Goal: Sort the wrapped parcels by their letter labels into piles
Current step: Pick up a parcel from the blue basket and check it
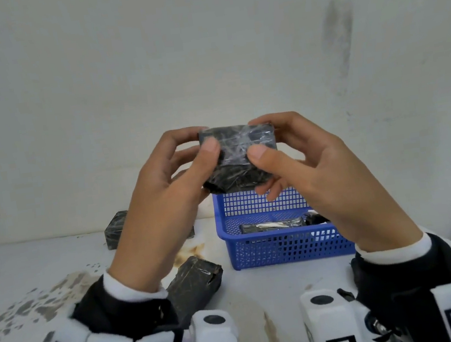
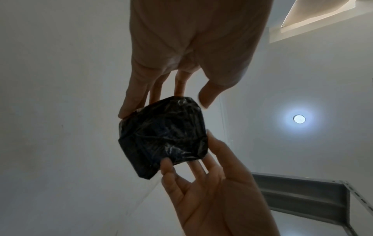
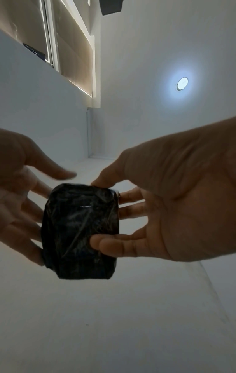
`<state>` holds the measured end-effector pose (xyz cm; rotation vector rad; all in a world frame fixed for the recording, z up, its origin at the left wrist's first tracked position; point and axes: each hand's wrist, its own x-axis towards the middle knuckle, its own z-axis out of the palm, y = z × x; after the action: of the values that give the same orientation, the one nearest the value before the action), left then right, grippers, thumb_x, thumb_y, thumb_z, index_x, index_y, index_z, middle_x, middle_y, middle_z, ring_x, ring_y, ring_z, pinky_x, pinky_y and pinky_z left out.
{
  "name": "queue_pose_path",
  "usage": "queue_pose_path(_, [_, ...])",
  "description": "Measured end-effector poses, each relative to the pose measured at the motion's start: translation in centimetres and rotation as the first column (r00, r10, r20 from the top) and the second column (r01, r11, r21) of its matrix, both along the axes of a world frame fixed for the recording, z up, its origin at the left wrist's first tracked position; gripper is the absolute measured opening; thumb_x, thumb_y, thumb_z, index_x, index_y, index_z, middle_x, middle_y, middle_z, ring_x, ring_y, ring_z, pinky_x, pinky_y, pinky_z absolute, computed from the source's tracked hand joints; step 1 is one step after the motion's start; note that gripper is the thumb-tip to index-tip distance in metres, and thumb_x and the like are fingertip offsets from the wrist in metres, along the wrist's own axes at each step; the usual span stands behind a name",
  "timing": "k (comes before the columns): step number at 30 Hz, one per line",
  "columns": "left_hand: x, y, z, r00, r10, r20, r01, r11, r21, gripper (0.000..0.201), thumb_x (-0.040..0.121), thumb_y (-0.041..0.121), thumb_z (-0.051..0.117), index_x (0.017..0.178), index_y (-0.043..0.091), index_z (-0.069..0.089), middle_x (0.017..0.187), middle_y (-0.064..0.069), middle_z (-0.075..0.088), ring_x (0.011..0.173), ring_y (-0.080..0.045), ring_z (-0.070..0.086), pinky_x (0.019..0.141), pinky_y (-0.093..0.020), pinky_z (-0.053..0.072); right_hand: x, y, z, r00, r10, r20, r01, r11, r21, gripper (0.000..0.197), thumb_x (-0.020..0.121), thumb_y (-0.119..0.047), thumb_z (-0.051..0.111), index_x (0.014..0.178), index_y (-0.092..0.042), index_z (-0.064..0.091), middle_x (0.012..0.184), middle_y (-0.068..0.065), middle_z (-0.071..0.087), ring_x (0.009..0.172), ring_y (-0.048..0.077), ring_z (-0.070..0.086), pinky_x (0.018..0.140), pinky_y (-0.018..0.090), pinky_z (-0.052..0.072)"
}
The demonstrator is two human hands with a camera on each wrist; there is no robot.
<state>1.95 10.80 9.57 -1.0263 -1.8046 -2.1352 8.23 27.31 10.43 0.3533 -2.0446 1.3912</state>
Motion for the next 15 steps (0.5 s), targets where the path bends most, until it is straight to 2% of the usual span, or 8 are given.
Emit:
queue_pose_path(2, [0.17, 0.27, -0.06, 1.0, 0.005, 0.0, -0.005, 1.0, 0.027, 0.037, 0.081, 0.043, 0.071, 0.107, 0.019, 0.062, 0.105, -0.005, 0.07, 0.089, -0.014, 0.072, 0.085, -0.036, 0.059, 0.2, -0.2, 0.04, 1.0, -0.001, -0.012, 0.001, 1.0, 0.022, 0.035, 0.08, -0.044, 0.069, 0.112, -0.032, 0.064, 0.114, -0.009, 0.07, 0.074, 0.037, 0.067, 0.063, 0.029, 0.056])
queue_pose_path(4, [0.38, 0.59, -0.13, 1.0, 0.017, -0.012, -0.017, 0.999, 0.04, 0.037, 0.076, 0.039, 0.067, 0.106, 0.017, 0.061, 0.102, -0.003, 0.07, 0.086, -0.013, 0.072, 0.085, -0.035, 0.059, 0.39, -0.41, 0.15, 0.999, -0.015, -0.033, 0.016, 0.999, 0.041, 0.039, 0.074, -0.05, 0.069, 0.109, -0.033, 0.065, 0.113, -0.012, 0.069, 0.078, 0.043, 0.064, 0.068, 0.045, 0.059])
queue_pose_path(6, [0.53, 0.71, -0.16, 0.999, 0.026, -0.031, -0.025, 0.999, 0.048, 0.039, 0.073, 0.04, 0.063, 0.105, 0.017, 0.06, 0.1, 0.0, 0.07, 0.087, -0.012, 0.071, 0.087, -0.036, 0.058, 0.44, -0.46, 0.2, 0.998, -0.017, -0.055, 0.019, 0.999, 0.042, 0.032, 0.078, -0.047, 0.07, 0.106, -0.032, 0.065, 0.111, -0.012, 0.07, 0.079, 0.044, 0.064, 0.074, 0.053, 0.057])
queue_pose_path(11, [0.53, 0.61, -0.08, 0.997, 0.037, -0.067, -0.034, 0.998, 0.054, 0.036, 0.074, 0.038, 0.064, 0.101, 0.015, 0.061, 0.096, 0.002, 0.07, 0.087, -0.014, 0.071, 0.088, -0.037, 0.058, 0.45, -0.33, 0.26, 0.998, -0.029, -0.055, 0.031, 0.999, 0.034, 0.023, 0.081, -0.043, 0.071, 0.099, -0.03, 0.065, 0.107, -0.01, 0.071, 0.077, 0.037, 0.069, 0.077, 0.054, 0.058])
queue_pose_path(13, [0.64, 0.58, 0.0, 0.997, 0.039, -0.07, -0.036, 0.998, 0.051, 0.033, 0.075, 0.043, 0.061, 0.094, 0.016, 0.06, 0.092, 0.003, 0.07, 0.084, -0.011, 0.07, 0.086, -0.035, 0.058, 0.47, -0.33, 0.26, 0.998, -0.024, -0.066, 0.026, 0.999, 0.03, 0.014, 0.086, -0.037, 0.072, 0.097, -0.031, 0.064, 0.104, -0.01, 0.071, 0.08, 0.043, 0.067, 0.077, 0.057, 0.056])
queue_pose_path(15, [0.7, 0.44, 0.1, 1.0, 0.003, -0.022, -0.002, 0.999, 0.048, 0.038, 0.075, 0.051, 0.056, 0.088, 0.016, 0.059, 0.09, 0.002, 0.07, 0.087, -0.011, 0.068, 0.085, -0.034, 0.056, 0.54, -0.4, 0.22, 0.997, -0.017, -0.079, 0.018, 1.0, 0.012, 0.015, 0.083, -0.041, 0.072, 0.094, -0.032, 0.065, 0.102, -0.006, 0.073, 0.084, 0.05, 0.062, 0.077, 0.063, 0.053])
